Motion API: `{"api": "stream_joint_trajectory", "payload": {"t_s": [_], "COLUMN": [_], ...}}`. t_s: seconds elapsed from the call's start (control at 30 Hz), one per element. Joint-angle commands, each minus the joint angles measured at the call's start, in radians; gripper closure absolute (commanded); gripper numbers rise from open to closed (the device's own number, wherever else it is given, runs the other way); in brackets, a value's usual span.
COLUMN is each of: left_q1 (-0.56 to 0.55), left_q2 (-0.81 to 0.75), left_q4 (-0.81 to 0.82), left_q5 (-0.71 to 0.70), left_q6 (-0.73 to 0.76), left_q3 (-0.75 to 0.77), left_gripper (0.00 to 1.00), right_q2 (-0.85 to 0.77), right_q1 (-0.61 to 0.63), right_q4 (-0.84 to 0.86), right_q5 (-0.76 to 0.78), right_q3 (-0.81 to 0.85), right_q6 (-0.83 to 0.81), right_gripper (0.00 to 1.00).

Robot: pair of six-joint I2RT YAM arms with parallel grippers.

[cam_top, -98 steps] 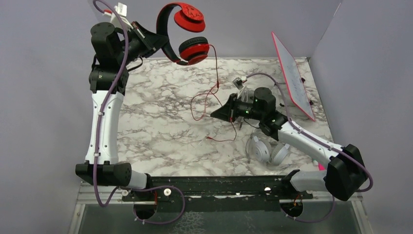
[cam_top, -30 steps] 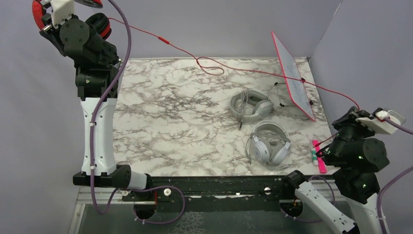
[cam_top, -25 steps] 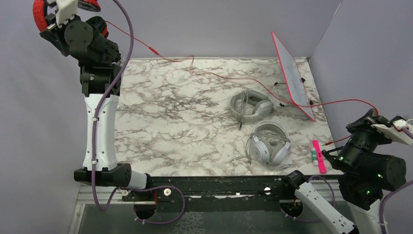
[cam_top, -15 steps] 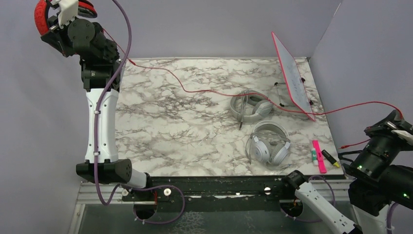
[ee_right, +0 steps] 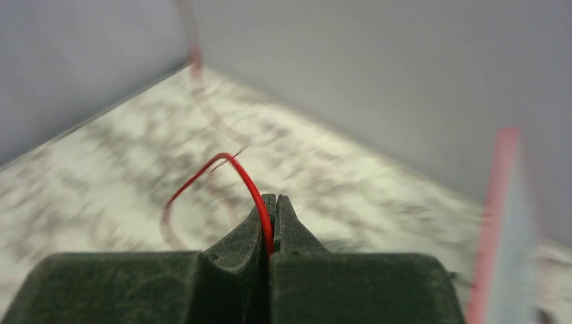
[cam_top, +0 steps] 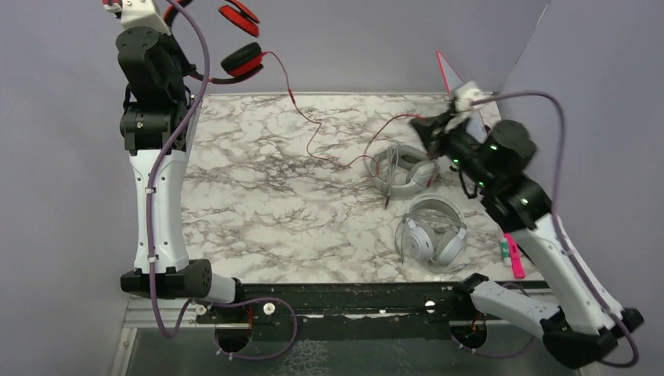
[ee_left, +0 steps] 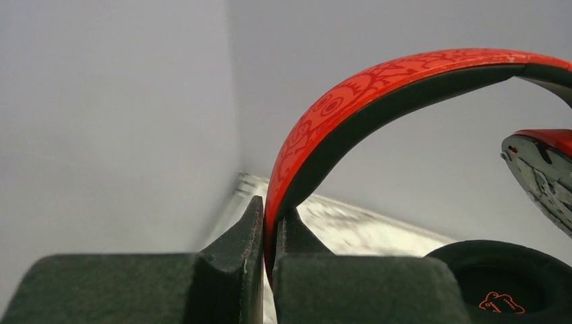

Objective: Wrap the headphones
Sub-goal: Straighten the headphones cable from the headphones, then wrap the headphones cable around the headphones.

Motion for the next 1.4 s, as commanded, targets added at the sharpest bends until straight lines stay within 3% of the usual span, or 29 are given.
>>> {"api": "stream_joint_trajectory", "payload": {"t_s": [0.0,0.1,0.23,0.43,0.57,0.7,0.83,1.07,1.23,1.37], "left_q1": [0.0,0.0,0.0,0.0,0.0,0.0,-0.001,-0.002,-0.001,-0.002], "left_q2": [0.01,0.021,0.035,0.054,0.063,0.066,0.072,0.079,0.088,0.094], "left_q4": [-0.104,-0.115,-0.131,-0.135,-0.135,-0.135,-0.134,-0.133,-0.133,-0.126], "left_q5": [0.522,0.709,0.773,0.845,0.903,0.93,0.952,1.002,1.038,1.061], "left_q6": [-0.185,-0.213,-0.233,-0.286,-0.323,-0.339,-0.35,-0.378,-0.403,-0.426], "left_q3": [-0.025,-0.064,-0.093,-0.084,-0.071,-0.063,-0.06,-0.026,0.01,0.034], "left_gripper": [1.0,1.0,1.0,1.0,1.0,1.0,1.0,1.0,1.0,1.0], "right_q2": [0.158,0.261,0.342,0.48,0.463,0.445,0.419,0.477,0.498,0.485], "right_q1": [0.005,0.014,0.063,0.139,0.141,0.139,0.103,0.066,0.046,0.046], "right_q4": [-0.002,0.025,-0.012,-0.24,-0.3,-0.34,-0.317,-0.256,0.024,0.23], "right_q5": [-0.679,-0.818,-0.806,-0.597,-0.426,-0.395,-0.431,-0.429,-0.648,-0.551], "right_q3": [-0.045,-0.065,-0.105,-0.117,-0.145,-0.077,0.017,0.099,0.005,-0.103], "right_q6": [0.22,0.286,0.292,0.23,0.233,0.211,0.204,0.187,0.22,0.255], "right_gripper": [0.99,0.99,0.98,0.87,0.55,0.22,0.03,0.02,0.01,0.02]}}
